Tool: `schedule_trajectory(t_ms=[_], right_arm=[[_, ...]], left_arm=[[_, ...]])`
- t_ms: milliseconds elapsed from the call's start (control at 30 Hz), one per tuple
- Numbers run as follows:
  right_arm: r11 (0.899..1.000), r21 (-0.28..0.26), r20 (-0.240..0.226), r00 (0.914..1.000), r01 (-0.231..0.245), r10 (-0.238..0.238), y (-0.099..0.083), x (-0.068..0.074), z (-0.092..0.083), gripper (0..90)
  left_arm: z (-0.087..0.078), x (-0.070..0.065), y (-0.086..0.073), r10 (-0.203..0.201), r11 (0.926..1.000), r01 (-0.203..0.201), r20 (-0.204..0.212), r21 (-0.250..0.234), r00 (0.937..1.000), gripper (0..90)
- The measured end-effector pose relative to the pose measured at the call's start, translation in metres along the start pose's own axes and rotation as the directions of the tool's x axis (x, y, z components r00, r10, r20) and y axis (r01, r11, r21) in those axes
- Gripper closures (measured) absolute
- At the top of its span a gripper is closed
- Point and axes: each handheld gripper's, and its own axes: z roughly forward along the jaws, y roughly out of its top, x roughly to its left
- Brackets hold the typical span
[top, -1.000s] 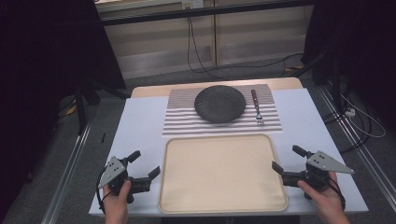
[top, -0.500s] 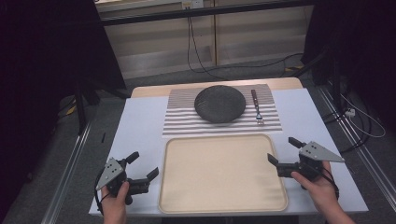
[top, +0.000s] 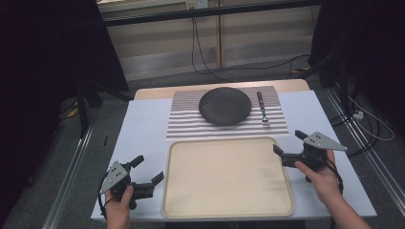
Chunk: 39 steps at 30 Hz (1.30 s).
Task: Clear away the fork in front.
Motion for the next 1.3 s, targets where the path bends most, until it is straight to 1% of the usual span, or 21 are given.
schedule_trajectory(t_ms=[67,133,167,333,367,400,433,500,567,633,700,733,767,800,833,867,933,1067,1100,1267,1300], right_arm=[[1.0,0.006,0.015,0.9999,0.0,0.0,0.002,-0.003,0.005,2.6],[1.0,0.008,0.017,0.9998,-0.005,0.005,0.003,-0.004,0.008,2.7],[1.0,0.018,0.027,0.9996,-0.009,0.008,0.004,-0.006,0.012,3.6],[1.0,0.026,0.035,0.9993,-0.015,0.014,0.007,-0.009,0.021,4.2],[0.999,0.03,0.036,0.9992,-0.02,0.019,0.008,-0.011,0.026,3.9],[0.999,0.03,0.036,0.9992,-0.02,0.019,0.008,-0.011,0.026,3.9],[0.999,0.028,0.044,0.9986,-0.03,0.029,0.009,-0.013,0.03,3.9],[0.999,0.03,0.045,0.9982,-0.041,0.04,0.011,-0.015,0.034,4.0],[0.999,0.03,0.05,0.9981,-0.037,0.036,0.012,-0.015,0.036,4.1],[0.998,0.036,0.057,0.9973,-0.048,0.045,0.014,-0.018,0.042,3.8],[0.998,0.039,0.059,0.9972,-0.048,0.045,0.014,-0.019,0.044,3.8],[0.998,0.05,0.068,0.9969,-0.042,0.039,0.017,-0.021,0.047,3.6],[0.998,0.047,0.074,0.9966,-0.041,0.038,0.017,-0.022,0.049,3.6],[0.998,0.039,0.075,0.9959,-0.053,0.05,0.018,-0.023,0.05,3.8],[0.997,0.042,0.072,0.9955,-0.063,0.06,0.019,-0.024,0.052,3.4],[0.997,0.05,0.077,0.9951,-0.066,0.062,0.019,-0.025,0.054,3.2],[0.997,0.056,0.096,0.9943,-0.052,0.046,0.021,-0.027,0.057,3.0],[0.997,0.053,0.107,0.9928,-0.061,0.055,0.025,-0.031,0.063,2.9],[0.996,0.059,0.107,0.9924,-0.066,0.06,0.027,-0.033,0.067,2.8],[0.996,0.061,0.121,0.9912,-0.061,0.053,0.032,-0.037,0.076,2.8],[0.995,0.064,0.122,0.9904,-0.073,0.065,0.034,-0.039,0.081,2.8]], left_arm=[[0.001,-0.001,0.0,0.0,1.0,0.0,0.004,0.002,1.0,2.4],[0.001,-0.001,0.0,0.007,1.0,-0.007,0.007,0.005,1.0,2.4],[0.001,-0.001,0.0,0.008,0.9999,-0.008,0.01,0.007,0.9999,2.4],[0.001,-0.001,0.0,0.009,0.9999,-0.009,0.009,0.008,0.9999,2.5],[0.002,-0.001,0.0,0.008,0.9999,-0.009,0.011,0.008,0.9999,2.4],[0.002,-0.001,0.0,0.009,0.9999,-0.009,0.011,0.009,0.9999,2.4],[0.002,-0.001,0.0,0.008,0.9999,-0.009,0.012,0.012,0.9999,2.5],[0.002,-0.001,0.0,0.008,0.9999,-0.008,0.013,0.012,0.9999,2.4],[0.002,-0.001,0.0,0.008,0.9999,-0.008,0.014,0.014,0.9999,2.4],[0.002,-0.001,0.0,0.007,0.9999,-0.007,0.013,0.013,0.9999,2.5],[0.002,-0.001,0.0,0.007,0.9999,-0.007,0.014,0.015,0.9999,2.4],[0.002,-0.001,0.0,0.003,0.9999,-0.003,0.012,0.014,0.9999,2.5],[0.002,-0.001,0.0,0.003,0.9999,-0.003,0.013,0.014,0.9999,2.4],[0.002,-0.001,0.0,0.003,0.9999,-0.003,0.012,0.015,0.9999,2.4],[0.002,-0.001,0.0,0.006,0.9999,-0.006,0.013,0.015,0.9999,2.5],[0.002,-0.001,0.0,0.005,0.9999,-0.005,0.014,0.014,0.9999,2.4],[0.002,-0.001,0.0,0.002,0.9999,-0.002,0.013,0.015,0.9999,2.4],[0.002,-0.001,0.0,0.006,0.9998,-0.006,0.014,0.018,0.9999,2.5],[0.002,-0.001,0.0,0.006,0.9998,-0.006,0.012,0.016,0.9999,2.4],[0.002,0.0,-0.001,0.007,0.9998,-0.007,0.015,0.017,0.9999,2.4],[0.002,0.0,-0.001,0.005,0.9998,-0.005,0.016,0.019,0.9999,2.4]])
